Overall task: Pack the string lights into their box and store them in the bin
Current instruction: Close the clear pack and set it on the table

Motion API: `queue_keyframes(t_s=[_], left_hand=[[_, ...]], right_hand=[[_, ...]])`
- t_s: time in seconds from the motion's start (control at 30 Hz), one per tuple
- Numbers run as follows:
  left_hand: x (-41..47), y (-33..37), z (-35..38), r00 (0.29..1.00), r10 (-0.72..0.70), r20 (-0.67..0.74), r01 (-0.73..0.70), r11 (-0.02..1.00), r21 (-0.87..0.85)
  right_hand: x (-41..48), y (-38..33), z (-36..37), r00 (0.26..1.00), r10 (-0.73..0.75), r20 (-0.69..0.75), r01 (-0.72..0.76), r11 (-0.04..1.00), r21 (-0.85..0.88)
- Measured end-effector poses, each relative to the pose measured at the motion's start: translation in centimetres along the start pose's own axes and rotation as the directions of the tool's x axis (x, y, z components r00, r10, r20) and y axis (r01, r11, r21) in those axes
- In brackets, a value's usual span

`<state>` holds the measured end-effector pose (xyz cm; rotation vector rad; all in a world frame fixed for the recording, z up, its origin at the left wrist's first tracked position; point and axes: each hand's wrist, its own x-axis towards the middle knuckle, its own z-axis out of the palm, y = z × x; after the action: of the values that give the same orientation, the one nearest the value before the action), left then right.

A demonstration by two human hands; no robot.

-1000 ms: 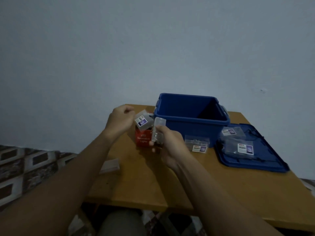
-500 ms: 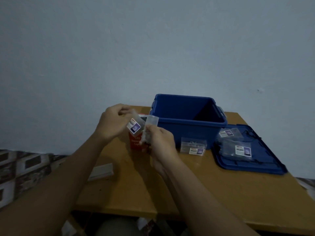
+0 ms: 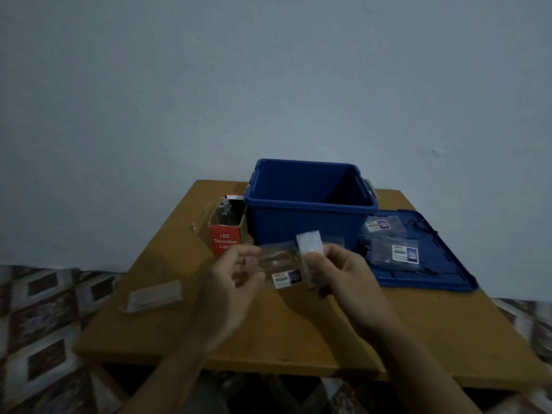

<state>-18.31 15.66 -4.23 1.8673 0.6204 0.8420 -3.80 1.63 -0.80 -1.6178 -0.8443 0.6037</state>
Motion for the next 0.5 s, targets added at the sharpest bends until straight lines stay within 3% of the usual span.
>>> queue_keyframes(t_s=[0.3, 0.5], left_hand=[[0.2, -1.1, 4.6, 0.973, 0.024, 0.231, -0.030, 0.999, 0.021], [0.4, -1.7, 4.3, 0.964, -0.001, 0.267, 0.004, 1.000, -0.012]], right_hand=[[-2.6, 4.1, -5.9, 0.993, 0.109, 0.044, -0.102, 0.985, -0.140], [-1.6, 3.2, -6.5, 0.993, -0.106, -0.045, 0.090, 0.956, -0.281]])
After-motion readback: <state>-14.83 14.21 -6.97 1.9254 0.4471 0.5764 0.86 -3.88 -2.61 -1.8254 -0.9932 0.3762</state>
